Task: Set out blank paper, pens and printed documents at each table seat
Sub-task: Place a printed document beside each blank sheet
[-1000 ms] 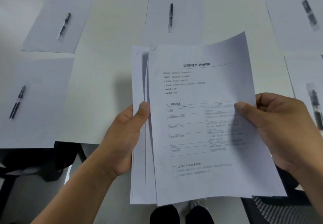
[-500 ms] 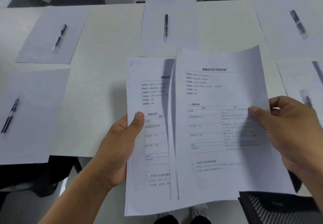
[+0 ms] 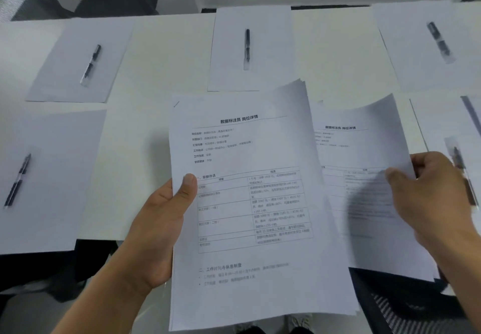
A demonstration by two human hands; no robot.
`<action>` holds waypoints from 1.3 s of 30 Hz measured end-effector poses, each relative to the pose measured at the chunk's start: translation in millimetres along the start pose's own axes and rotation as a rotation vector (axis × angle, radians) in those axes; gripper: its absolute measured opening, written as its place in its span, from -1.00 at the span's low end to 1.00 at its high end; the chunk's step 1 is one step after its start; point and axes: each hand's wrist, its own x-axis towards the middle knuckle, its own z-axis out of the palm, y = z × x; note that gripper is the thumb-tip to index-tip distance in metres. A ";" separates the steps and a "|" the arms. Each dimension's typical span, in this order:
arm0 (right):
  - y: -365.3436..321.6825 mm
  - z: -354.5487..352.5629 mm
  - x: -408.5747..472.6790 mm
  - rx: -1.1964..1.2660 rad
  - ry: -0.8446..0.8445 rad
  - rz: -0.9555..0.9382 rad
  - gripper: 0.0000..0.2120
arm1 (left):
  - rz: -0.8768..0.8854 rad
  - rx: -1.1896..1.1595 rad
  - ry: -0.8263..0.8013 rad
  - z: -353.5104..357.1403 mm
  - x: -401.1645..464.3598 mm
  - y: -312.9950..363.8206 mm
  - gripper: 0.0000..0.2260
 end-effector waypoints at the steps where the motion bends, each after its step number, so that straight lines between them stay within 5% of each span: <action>1: 0.6 0.9 1.5 -0.008 -0.001 -0.001 -0.88 | -0.002 0.003 0.003 -0.7 -0.3 0.0 -0.70; 25: -28.1 7.7 7.3 -0.125 -0.122 -0.096 -0.88 | -0.035 -0.031 -0.095 31.1 7.0 -0.2 -0.67; 30: -36.9 -7.2 -7.7 -0.311 -0.090 -0.120 -0.52 | -0.025 -0.035 -0.117 36.7 5.3 1.0 -0.66; 34: -53.6 -20.4 -34.7 -0.082 -0.175 -0.178 -0.85 | -0.020 -0.031 -0.125 40.7 2.1 2.9 -0.68; 39: -70.3 -32.9 -72.5 0.139 -0.403 -0.240 -0.34 | -0.011 -0.031 -0.143 46.6 -5.2 6.7 -0.67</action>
